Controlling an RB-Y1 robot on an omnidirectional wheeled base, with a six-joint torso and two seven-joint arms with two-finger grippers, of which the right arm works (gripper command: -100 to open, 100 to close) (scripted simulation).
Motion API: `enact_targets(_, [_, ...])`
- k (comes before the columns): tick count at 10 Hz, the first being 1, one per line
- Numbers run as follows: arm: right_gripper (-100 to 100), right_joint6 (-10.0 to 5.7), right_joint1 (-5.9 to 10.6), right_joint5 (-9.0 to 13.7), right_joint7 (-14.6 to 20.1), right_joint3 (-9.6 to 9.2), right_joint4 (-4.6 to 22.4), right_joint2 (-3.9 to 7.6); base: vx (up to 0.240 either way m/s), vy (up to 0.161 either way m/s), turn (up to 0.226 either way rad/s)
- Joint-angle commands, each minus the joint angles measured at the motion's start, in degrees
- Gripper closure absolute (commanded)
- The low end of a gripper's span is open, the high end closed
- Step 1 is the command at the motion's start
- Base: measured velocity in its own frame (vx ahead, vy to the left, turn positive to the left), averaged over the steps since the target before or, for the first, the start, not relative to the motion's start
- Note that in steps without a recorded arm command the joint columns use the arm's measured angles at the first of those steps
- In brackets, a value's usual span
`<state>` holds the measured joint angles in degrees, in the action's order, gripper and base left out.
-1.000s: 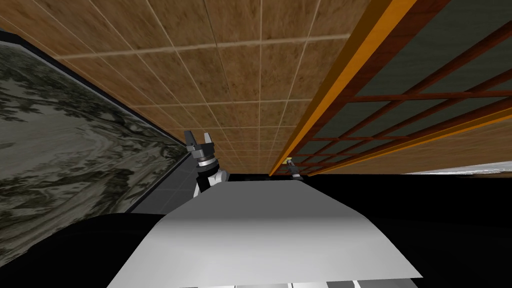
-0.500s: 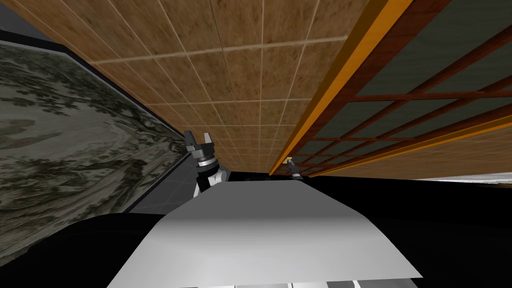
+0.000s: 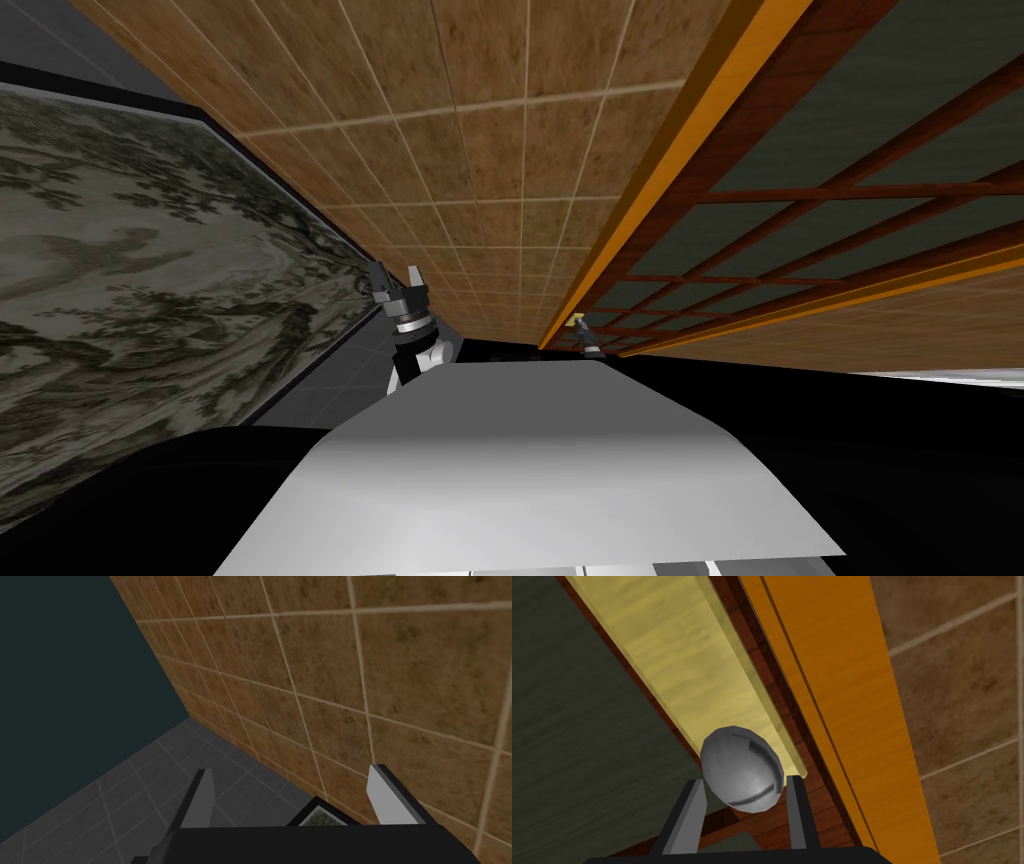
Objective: Pull the door open
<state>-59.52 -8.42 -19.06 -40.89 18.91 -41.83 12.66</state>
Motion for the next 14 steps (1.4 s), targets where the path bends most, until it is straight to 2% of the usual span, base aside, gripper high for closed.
enact_targets(1, [100, 0.01, 0.14, 0.97, 2.40, -0.34, 0.12, 0.02, -0.037, -0.016, 0.059])
enact_targets(6, [100, 0.58, 0.61, 4.49, 9.79, -1.58, 0.35, 0.24, -0.052, -0.024, 0.085])
enact_targets(7, [100, 0.58, 0.61, 4.49, 10.63, -1.58, 0.35, 0.24, -0.040, -0.024, 0.045])
enact_targets(9, [100, 0.89, 0.87, 6.35, 14.15, -2.24, 0.47, 0.35, -0.040, -0.013, 0.073])
enact_targets(10, [100, 0.89, 0.87, 6.35, 15.03, -2.24, 0.47, 0.35, -0.040, -0.019, 0.051])
enact_targets(11, [100, 1.04, 1.00, 7.31, 17.05, -2.58, 0.53, 0.41, -0.044, -0.025, 0.068])
enact_targets(12, [100, 1.04, 1.00, 7.31, 17.29, -2.58, 0.53, 0.41, -0.032, -0.017, 0.037])
enact_targets(14, [100, 1.38, 1.28, 9.36, 21.03, -3.31, 0.66, 0.54, -0.040, -0.017, 0.085])
